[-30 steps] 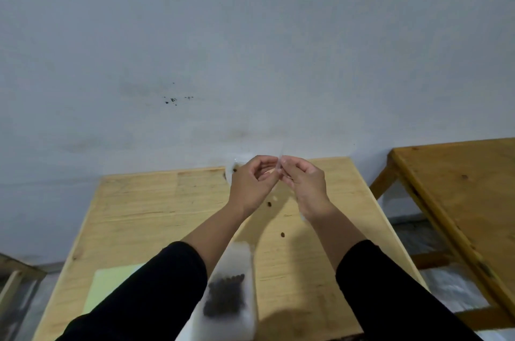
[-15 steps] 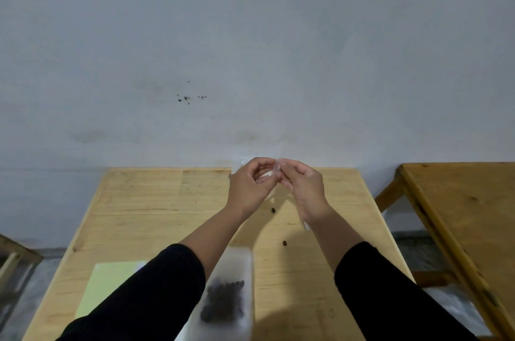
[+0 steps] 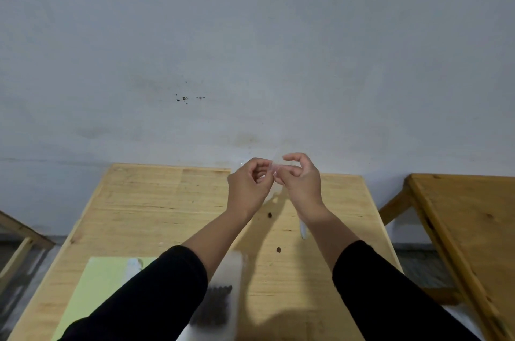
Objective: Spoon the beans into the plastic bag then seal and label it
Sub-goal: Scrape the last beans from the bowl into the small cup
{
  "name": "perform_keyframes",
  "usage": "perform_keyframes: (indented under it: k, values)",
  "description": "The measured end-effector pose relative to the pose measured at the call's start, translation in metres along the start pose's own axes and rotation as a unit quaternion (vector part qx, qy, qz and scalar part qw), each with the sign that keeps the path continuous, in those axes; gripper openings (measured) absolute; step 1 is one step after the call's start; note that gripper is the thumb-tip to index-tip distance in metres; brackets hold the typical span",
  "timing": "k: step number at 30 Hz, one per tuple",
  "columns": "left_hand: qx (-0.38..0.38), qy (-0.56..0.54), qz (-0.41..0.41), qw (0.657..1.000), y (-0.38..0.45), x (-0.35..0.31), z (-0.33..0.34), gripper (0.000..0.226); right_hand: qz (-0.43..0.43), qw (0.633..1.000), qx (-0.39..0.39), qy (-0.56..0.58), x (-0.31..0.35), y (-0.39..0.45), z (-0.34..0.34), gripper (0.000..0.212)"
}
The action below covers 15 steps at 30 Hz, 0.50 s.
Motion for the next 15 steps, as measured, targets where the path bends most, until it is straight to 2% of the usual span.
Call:
perform_keyframes:
  k: [6,11,15]
  values:
    - [-0.009,0.055,0.023,0.998,0.004,-0.004,0.011,0.010,-0.048,0.995,-0.024,-0.081,0.006,0.004,-0.004,0.009]
    - [-0.007,0.087,0.041,0.995,0.006,-0.004,0.017,0.009,-0.031,0.995,-0.029,-0.094,0.010,0.011,-0.010,0.006]
    - [-0.033,0.098,0.043,0.994,0.012,-0.007,0.016,0.010,-0.028,0.988,-0.045,-0.144,0.013,0.014,-0.013,0.011]
Point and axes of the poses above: each hand's wrist, its own y-axis towards the middle knuckle, its own z-axis out of the palm, x = y × z, the point moved 4 cm from there along y, towards the middle knuckle, and after that the axes turned 7 degrees about z, right-handed, at the moved point
